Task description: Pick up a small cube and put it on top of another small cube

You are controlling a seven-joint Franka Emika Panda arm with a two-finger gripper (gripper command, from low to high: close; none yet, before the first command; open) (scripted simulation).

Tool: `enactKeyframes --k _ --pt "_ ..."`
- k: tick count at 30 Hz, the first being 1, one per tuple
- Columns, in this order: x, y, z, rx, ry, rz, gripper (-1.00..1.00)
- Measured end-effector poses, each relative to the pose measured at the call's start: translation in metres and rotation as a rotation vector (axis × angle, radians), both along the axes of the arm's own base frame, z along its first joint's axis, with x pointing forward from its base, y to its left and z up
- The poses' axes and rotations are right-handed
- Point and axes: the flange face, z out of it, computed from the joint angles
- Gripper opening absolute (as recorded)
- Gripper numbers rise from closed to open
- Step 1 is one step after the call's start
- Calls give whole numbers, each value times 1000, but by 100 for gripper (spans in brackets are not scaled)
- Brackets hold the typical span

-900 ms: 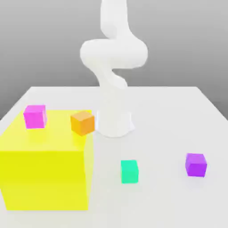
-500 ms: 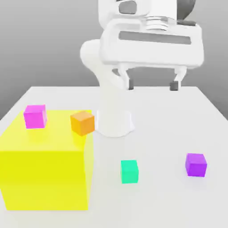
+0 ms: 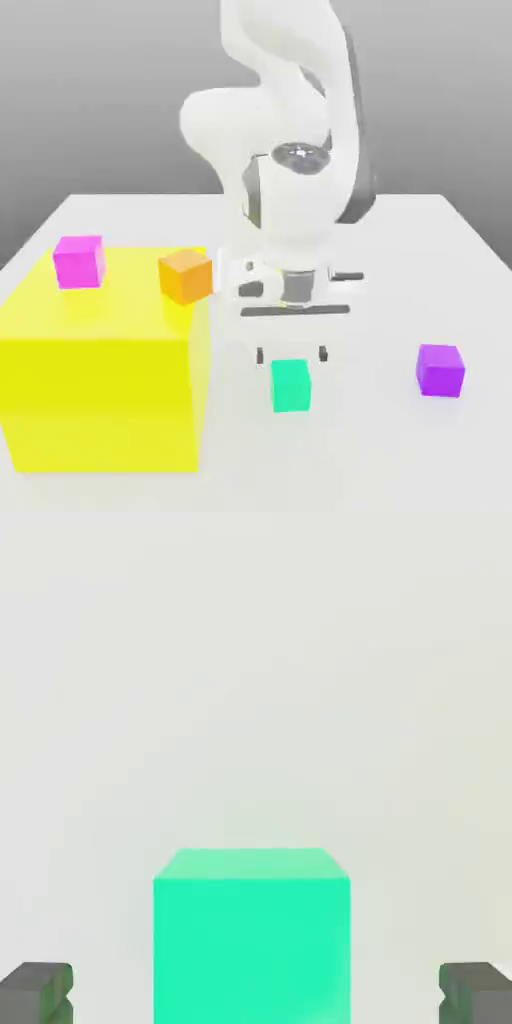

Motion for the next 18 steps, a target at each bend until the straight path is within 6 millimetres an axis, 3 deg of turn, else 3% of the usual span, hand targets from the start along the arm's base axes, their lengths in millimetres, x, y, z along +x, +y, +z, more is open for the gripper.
enactKeyframes --k 6,7,14,18 --pt "-3 0 -32 5 2 4 0" --pt "-5 0 -36 7 4 5 -100" --pt "-5 0 -37 7 4 5 -100" --pt "-1 1 -20 2 0 3 -100"
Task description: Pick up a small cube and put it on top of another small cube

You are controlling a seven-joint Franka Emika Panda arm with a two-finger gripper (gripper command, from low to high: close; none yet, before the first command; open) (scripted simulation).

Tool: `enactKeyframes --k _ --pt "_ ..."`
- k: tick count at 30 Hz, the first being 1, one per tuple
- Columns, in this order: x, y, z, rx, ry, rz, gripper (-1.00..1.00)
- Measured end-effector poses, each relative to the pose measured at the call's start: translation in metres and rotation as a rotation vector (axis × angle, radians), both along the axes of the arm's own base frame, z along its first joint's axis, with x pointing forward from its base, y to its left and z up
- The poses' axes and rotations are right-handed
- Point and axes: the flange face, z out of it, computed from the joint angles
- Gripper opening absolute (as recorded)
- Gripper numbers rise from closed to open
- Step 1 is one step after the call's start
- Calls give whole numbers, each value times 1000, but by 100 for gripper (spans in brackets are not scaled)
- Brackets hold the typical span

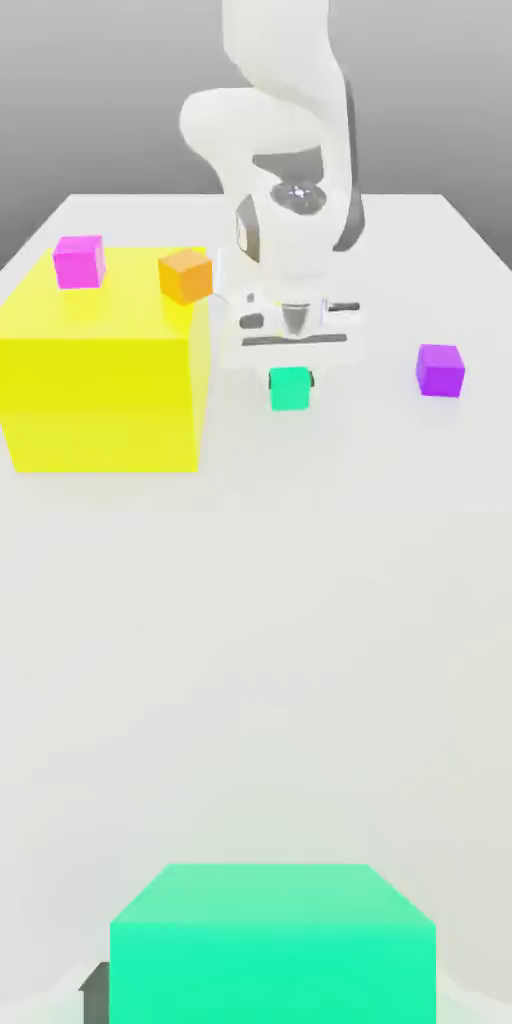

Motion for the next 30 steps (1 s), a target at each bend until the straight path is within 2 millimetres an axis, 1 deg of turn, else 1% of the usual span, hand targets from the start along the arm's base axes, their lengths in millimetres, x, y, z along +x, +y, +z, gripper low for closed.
enactKeyframes --k 4,9,10,11,12,14,16,21,26,28,30 --pt "1 1 20 -2 0 2 -100" --pt "-4 -1 44 4 4 2 -100" --pt "1 1 50 5 6 21 -100" --pt "6 9 53 5 19 64 -100" --pt "12 13 59 3 27 87 -100" --pt "25 13 75 -3 37 102 -100" --pt "38 8 95 -11 42 100 -100" --pt "63 -13 152 -32 54 80 -100" --pt "74 -40 217 -52 65 46 -100" --pt "70 -64 247 -47 57 -8 -100" --pt "59 -93 277 -32 43 -82 -100"
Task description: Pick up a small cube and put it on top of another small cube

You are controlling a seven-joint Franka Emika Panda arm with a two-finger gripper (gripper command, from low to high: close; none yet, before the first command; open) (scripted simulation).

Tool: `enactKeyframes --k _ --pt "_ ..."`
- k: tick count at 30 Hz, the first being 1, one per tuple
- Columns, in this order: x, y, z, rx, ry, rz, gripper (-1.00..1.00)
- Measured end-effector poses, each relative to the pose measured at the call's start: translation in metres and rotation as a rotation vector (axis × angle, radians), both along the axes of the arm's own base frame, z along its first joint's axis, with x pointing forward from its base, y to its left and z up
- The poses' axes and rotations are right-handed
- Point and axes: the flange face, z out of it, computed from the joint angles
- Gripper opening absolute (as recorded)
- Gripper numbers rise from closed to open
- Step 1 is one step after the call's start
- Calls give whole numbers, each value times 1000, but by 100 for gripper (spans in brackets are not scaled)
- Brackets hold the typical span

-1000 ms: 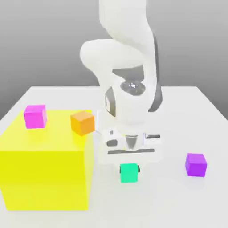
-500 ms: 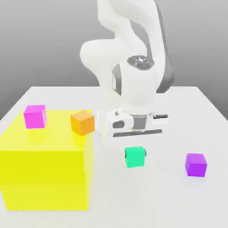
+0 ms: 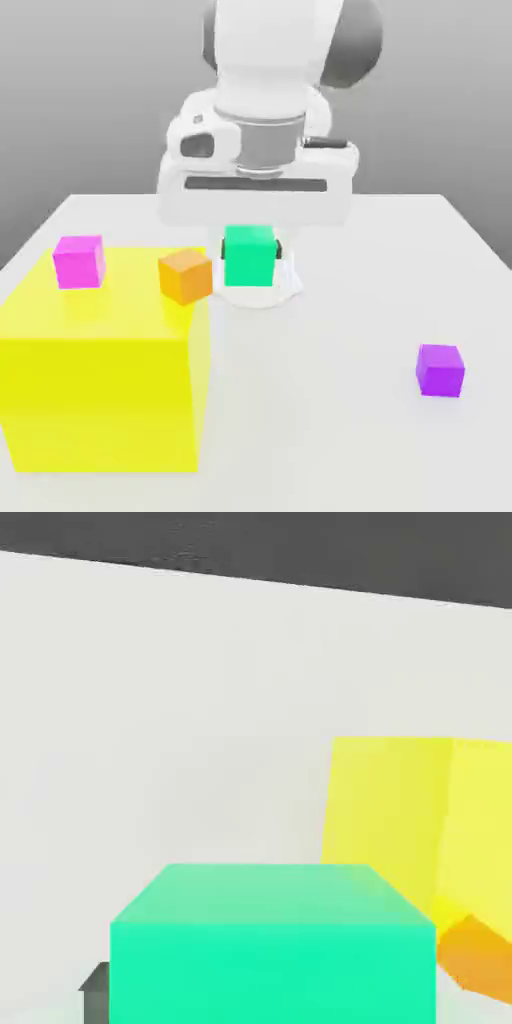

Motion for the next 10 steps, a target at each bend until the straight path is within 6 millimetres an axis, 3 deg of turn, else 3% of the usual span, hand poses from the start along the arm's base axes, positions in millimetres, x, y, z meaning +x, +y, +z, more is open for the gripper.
enactKeyframes --k 2,6,7,10 --pt "-15 -29 18 25 -25 -83 -100" --pt "-21 -42 -23 40 -40 -125 -100" --pt "-22 -42 -32 40 -41 -126 100" --pt "-22 -42 -32 40 -41 -126 100"
